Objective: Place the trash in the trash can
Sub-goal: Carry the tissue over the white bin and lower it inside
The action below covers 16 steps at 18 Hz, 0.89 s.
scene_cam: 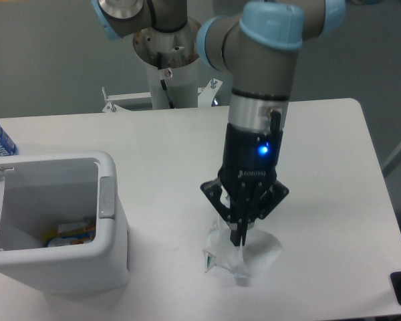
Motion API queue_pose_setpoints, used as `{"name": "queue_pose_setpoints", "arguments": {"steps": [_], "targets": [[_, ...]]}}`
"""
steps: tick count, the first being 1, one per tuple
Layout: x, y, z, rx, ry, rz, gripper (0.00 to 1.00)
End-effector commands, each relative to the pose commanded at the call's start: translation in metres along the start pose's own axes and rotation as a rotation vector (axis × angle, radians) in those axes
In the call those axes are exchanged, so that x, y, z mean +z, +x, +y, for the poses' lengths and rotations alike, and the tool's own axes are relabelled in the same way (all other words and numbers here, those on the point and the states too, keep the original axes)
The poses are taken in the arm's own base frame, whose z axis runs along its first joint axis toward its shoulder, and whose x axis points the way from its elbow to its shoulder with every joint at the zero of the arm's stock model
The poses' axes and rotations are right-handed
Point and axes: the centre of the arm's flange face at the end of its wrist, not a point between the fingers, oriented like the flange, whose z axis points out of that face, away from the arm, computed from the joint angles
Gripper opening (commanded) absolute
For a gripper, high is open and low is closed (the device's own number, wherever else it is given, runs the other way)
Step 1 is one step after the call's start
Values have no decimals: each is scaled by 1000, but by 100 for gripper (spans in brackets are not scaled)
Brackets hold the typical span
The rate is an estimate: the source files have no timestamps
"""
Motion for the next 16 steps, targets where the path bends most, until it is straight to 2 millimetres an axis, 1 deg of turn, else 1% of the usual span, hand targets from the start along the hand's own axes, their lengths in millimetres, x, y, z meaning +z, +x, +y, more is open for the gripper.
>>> {"name": "queue_pose_setpoints", "arguments": {"steps": [1, 3, 5, 6, 8, 9, 12, 16], "targets": [[-16, 18, -1, 9, 19, 10, 3], [-34, 56, 6, 39, 31, 43, 3], [-42, 80, 13, 63, 32, 65, 3], [-45, 98, 18, 83, 30, 83, 3], [-40, 133, 30, 119, 9, 126, 3], [-36, 144, 36, 122, -3, 139, 3], [-18, 169, 60, 140, -55, 171, 3], [-2, 192, 84, 167, -104, 199, 3]]}}
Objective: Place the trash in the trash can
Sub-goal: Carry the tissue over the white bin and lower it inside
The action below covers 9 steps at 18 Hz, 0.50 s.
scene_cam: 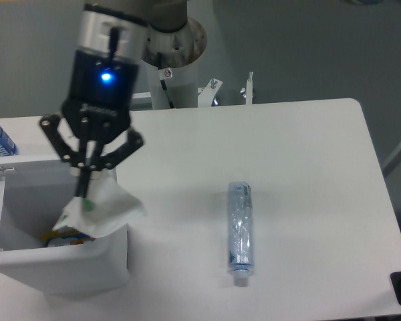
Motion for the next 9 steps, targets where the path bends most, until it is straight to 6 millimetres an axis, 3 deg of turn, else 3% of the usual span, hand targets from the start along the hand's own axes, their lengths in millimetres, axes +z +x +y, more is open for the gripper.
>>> {"name": "queue_pose_setpoints", "arguments": {"steps": [9], "targets": [[39, 16, 45, 1, -106, 28, 3]]}}
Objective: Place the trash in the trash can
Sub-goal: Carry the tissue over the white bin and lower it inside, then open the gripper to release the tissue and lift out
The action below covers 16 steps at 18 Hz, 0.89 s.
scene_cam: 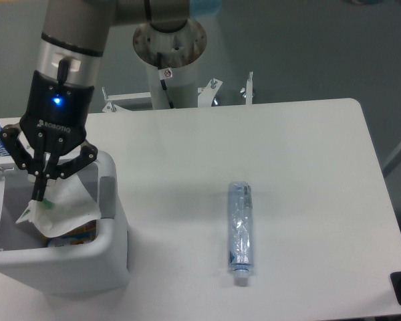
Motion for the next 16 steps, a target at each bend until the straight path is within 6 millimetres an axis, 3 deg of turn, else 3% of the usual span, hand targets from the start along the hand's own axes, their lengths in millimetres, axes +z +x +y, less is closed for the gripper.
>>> {"name": "queue_pose_setpoints", "arguments": {"steps": [12, 16], "targets": [[47, -3, 21, -2, -84, 9, 7], [54, -2, 29, 22, -102, 13, 30]]}}
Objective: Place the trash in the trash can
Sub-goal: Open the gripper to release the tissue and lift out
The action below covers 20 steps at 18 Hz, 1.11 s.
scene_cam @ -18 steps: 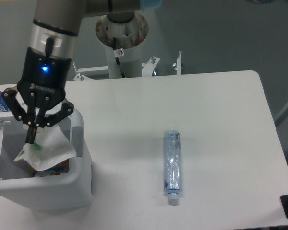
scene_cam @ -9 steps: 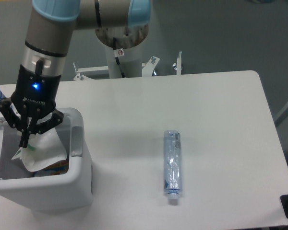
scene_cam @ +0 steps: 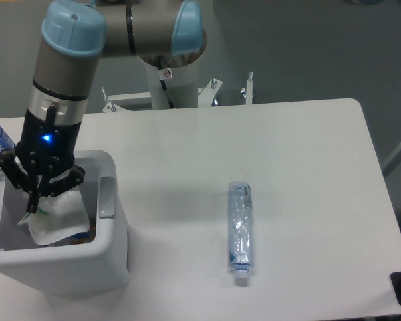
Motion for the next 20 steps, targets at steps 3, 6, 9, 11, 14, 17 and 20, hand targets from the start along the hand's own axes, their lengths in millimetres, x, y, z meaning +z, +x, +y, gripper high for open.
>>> {"name": "queue_pose_setpoints", "arguments": {"steps": [3, 6, 9, 11, 14, 17, 20], "targets": [[-1, 0, 0, 15, 3, 0, 73], [-5, 1, -3, 35, 10, -4, 100], [-8, 2, -5, 40, 17, -4, 100], [-12, 2, -8, 40, 24, -4, 100], [-28, -6, -22, 36, 61, -19, 100], [-65, -44, -47, -4, 134, -62, 100], [-96, -82, -64, -50, 193, -107, 100]]}}
